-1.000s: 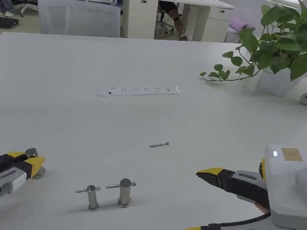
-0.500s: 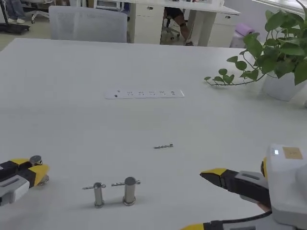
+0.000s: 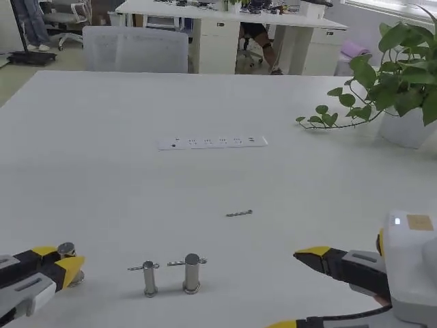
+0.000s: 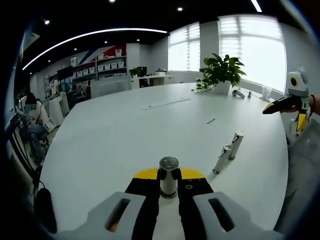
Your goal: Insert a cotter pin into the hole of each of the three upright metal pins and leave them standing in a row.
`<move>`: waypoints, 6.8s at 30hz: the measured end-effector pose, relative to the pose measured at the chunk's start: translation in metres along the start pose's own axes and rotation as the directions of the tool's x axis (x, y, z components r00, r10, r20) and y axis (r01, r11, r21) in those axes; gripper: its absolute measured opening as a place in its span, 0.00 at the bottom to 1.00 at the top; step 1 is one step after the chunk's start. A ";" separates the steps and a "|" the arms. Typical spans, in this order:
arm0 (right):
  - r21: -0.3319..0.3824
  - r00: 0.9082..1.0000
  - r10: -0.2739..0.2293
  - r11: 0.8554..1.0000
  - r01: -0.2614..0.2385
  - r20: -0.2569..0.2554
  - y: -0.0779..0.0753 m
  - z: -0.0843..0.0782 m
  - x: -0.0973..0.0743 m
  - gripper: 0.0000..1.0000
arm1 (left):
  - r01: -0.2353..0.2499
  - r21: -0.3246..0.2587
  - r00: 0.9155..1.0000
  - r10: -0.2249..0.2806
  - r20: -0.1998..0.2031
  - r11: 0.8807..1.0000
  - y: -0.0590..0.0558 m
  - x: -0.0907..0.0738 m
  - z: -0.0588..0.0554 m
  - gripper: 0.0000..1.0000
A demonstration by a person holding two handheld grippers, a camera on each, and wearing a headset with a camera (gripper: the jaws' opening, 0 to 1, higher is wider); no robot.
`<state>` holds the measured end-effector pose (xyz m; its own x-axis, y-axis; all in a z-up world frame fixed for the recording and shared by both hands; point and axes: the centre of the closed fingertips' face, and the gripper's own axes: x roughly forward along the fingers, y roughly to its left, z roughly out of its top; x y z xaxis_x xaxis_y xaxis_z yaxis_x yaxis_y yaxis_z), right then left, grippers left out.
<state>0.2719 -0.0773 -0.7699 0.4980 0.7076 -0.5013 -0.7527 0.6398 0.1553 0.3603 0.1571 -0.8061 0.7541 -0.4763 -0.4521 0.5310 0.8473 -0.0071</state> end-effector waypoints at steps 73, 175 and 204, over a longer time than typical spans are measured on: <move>0.011 0.999 0.010 1.000 -0.010 0.032 0.000 -0.013 -0.021 0.77 | 0.355 0.160 0.935 -0.352 -0.046 0.921 -0.165 0.022 -0.006 0.11; -0.282 0.980 0.025 0.956 -0.082 -0.199 -0.115 0.014 0.052 0.43 | 0.260 -0.020 0.965 -0.260 0.029 0.965 -0.125 -0.041 0.008 0.80; -0.420 0.905 0.063 0.871 -0.255 -0.420 -0.156 0.011 0.102 0.28 | 0.257 -0.040 0.966 -0.255 0.045 0.966 -0.129 -0.035 0.001 0.98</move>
<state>0.4446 -0.1014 -0.8362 0.2226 0.5545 -0.8019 -0.9635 0.2504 -0.0944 0.2661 0.0641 -0.7884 0.6101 -0.6869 -0.3949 0.6913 0.7050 -0.1583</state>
